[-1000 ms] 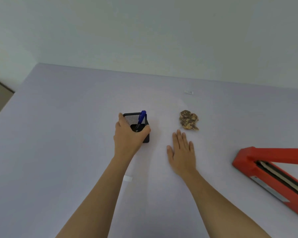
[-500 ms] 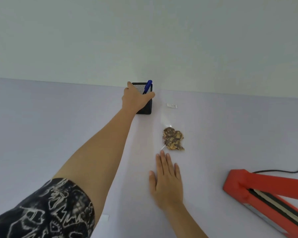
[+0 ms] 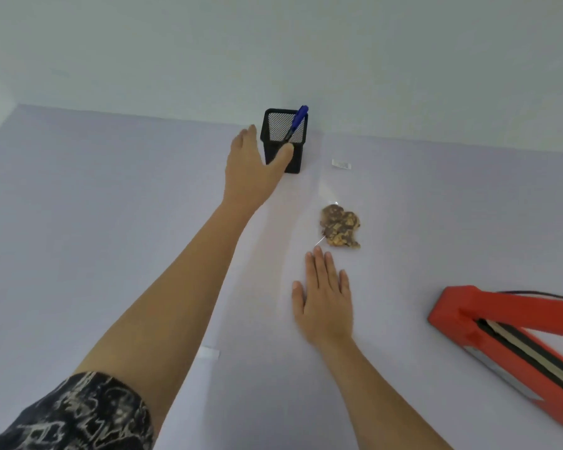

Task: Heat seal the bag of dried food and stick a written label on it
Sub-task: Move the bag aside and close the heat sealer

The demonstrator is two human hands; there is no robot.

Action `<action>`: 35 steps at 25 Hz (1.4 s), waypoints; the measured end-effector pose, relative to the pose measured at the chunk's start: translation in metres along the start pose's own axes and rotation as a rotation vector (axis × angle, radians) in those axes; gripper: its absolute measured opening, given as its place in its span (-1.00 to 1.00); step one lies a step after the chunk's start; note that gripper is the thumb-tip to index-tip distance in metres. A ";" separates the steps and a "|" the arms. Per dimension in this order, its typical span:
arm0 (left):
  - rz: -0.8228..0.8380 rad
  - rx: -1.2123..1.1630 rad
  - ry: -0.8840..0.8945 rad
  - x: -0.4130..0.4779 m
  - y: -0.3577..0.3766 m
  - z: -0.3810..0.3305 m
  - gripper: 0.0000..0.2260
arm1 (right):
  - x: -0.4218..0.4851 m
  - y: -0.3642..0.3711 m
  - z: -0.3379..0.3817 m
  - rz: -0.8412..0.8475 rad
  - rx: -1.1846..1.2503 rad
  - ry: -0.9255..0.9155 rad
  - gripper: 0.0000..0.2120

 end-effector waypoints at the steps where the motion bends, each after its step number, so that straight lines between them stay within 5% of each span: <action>1: 0.066 -0.008 0.083 -0.030 -0.003 0.006 -0.50 | 0.000 0.001 0.001 0.025 -0.003 -0.007 -0.42; 5: 0.560 0.114 0.196 -0.149 -0.005 0.069 -0.74 | -0.002 0.007 0.002 0.091 -0.050 -0.024 -0.38; 9: 0.752 0.223 0.171 -0.220 -0.034 0.123 -0.67 | -0.002 0.008 0.002 0.096 -0.065 -0.021 -0.41; 12: 0.688 0.254 0.251 -0.251 -0.050 0.139 -0.56 | -0.003 0.007 0.005 0.093 -0.056 -0.026 -0.41; 23: 0.462 0.256 0.386 -0.258 -0.055 0.137 -0.82 | -0.003 0.010 0.007 0.126 -0.073 -0.029 -0.41; 28: 0.303 0.139 0.198 -0.259 -0.072 0.131 -0.83 | -0.014 -0.003 0.015 0.132 -0.007 -0.010 -0.43; 32: 0.138 -0.221 -0.248 -0.282 -0.086 0.129 -0.90 | -0.070 -0.018 0.040 0.134 0.140 -0.003 -0.42; 35: 0.042 -0.436 -0.426 -0.326 -0.092 0.132 -0.93 | -0.136 -0.019 0.061 0.169 0.247 -0.005 -0.43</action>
Point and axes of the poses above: each hand's wrist, its own x-axis towards the middle knuckle, its own y-axis out of the palm, z = x × y, the point moved 7 cm from there along x, towards the middle knuckle, and after that the axes turned 7 degrees about y, right-handed, at the moved point
